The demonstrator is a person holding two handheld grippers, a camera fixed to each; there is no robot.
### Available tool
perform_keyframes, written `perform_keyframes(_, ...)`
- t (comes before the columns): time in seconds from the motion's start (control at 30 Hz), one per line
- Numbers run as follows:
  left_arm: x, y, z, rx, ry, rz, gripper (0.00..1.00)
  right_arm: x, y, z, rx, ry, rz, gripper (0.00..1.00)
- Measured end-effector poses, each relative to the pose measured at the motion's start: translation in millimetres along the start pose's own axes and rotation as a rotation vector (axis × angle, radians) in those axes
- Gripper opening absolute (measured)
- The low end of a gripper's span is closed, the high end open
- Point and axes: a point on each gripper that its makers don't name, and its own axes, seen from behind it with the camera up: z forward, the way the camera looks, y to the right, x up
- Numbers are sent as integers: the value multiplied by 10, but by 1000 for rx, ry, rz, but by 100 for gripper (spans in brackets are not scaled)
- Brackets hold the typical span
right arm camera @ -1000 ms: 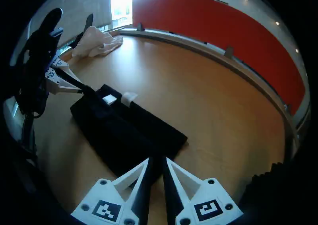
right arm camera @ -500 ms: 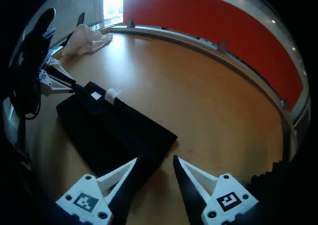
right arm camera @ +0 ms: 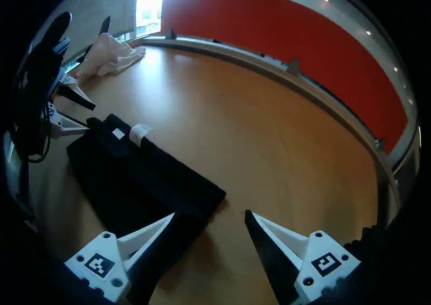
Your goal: Fold towel
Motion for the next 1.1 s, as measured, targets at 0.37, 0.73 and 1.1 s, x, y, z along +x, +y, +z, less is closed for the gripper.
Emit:
perform_keyframes(0.37, 70, -109, -10, 33, 16, -20, 96, 68, 17, -29, -11, 14, -5, 91)
perform_keyframes(0.73, 33, -138, -76, 45, 19, -40, 96, 64, -13, -105, -10, 25, 1, 91)
perform_keyframes(1.1, -161, -24, -281, 30, 17, -81, 96, -79, -206, -307, 3, 30, 20, 91)
